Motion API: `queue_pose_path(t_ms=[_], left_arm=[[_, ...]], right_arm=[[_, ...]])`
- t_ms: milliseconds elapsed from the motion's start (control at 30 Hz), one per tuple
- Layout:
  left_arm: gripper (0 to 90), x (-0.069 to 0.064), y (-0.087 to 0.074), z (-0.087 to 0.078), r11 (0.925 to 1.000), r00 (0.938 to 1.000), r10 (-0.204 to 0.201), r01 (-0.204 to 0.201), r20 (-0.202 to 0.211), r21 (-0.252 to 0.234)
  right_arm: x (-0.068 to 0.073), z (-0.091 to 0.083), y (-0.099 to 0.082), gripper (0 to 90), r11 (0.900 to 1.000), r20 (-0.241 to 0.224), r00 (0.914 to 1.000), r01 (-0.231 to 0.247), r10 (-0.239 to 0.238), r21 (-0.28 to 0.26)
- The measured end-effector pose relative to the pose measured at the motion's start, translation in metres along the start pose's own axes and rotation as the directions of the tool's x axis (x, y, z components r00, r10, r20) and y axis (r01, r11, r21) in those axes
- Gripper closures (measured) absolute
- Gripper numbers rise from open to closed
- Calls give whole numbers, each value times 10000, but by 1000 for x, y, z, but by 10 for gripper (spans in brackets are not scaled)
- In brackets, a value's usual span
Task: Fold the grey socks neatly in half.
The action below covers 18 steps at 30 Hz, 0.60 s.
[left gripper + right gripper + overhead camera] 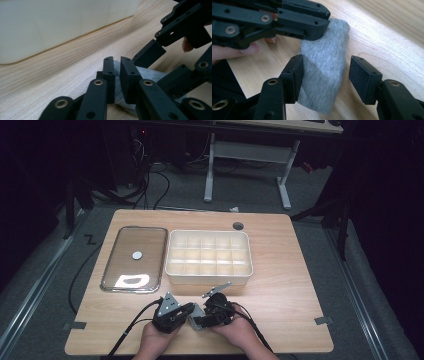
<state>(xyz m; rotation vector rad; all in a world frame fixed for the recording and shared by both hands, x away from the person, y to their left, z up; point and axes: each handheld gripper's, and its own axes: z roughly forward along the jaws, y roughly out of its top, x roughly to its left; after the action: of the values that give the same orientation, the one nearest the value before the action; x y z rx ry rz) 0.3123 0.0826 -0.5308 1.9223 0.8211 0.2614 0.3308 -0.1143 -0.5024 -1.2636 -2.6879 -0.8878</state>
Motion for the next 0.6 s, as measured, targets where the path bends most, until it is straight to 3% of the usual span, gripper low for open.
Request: queue_pose_path(t_ms=[133,233,400,600], left_arm=[[707,6,4,-11,9983,9991,-424,427,87,-390],[681,15,7,-25,9949,9975,-700,700,17,-728],[680,31,10,-41,9886,9939,-1079,1048,-235,-1077],[679,37,11,-47,9879,9933,-1077,1023,-414,-1166]], right_arm=[[1,3,5,476,9994,-230,9997,-32,40,348],[5,5,8,491,9982,-306,9995,39,-20,601],[13,6,14,531,9936,-60,9986,537,-534,995],[17,8,23,534,9849,-12,9976,681,-688,1594]])
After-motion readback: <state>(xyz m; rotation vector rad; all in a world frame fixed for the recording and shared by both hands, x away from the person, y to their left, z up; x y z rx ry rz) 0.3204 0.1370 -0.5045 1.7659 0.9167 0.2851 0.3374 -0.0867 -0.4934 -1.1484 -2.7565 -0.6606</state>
